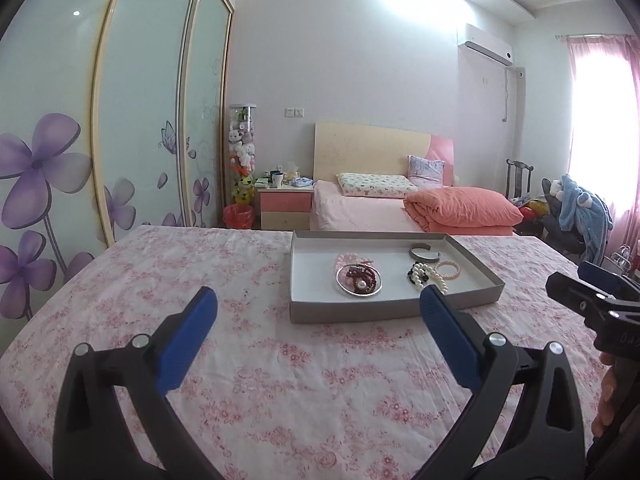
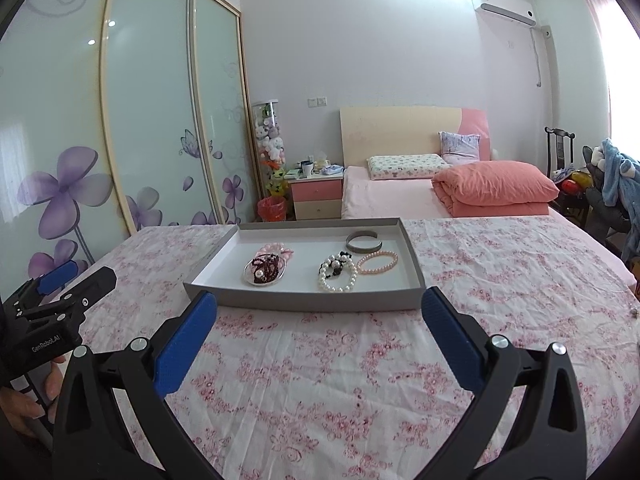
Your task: Organize jewelry
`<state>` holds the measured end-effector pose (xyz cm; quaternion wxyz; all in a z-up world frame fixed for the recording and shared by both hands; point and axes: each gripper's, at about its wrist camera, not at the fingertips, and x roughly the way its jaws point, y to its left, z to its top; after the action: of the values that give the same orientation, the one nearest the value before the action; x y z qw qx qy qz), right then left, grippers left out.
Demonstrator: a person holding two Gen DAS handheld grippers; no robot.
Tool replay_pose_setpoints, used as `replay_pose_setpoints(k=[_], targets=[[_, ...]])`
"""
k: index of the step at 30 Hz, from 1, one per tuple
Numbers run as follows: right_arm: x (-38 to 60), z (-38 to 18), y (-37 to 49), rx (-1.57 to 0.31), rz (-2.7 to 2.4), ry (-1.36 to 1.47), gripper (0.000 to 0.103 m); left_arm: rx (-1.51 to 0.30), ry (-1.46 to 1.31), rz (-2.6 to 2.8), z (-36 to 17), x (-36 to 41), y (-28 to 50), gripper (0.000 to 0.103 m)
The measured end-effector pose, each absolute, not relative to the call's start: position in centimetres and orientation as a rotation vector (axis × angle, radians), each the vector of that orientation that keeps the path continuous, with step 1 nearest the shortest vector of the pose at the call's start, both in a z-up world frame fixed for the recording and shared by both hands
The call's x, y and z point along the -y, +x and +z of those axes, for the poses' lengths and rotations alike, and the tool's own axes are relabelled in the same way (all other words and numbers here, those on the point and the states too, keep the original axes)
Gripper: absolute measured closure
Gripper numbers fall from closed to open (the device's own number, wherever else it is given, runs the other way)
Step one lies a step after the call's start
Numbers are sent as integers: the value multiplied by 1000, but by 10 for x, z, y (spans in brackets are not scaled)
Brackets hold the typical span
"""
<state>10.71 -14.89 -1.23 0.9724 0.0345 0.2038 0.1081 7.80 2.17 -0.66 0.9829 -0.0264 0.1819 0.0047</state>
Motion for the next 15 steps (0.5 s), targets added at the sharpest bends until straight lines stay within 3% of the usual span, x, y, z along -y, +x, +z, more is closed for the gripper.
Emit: replay_pose_setpoints(k=[15], targets=[[153, -18, 106, -425, 220, 92, 2, -381, -63, 6, -13, -22, 77, 4]])
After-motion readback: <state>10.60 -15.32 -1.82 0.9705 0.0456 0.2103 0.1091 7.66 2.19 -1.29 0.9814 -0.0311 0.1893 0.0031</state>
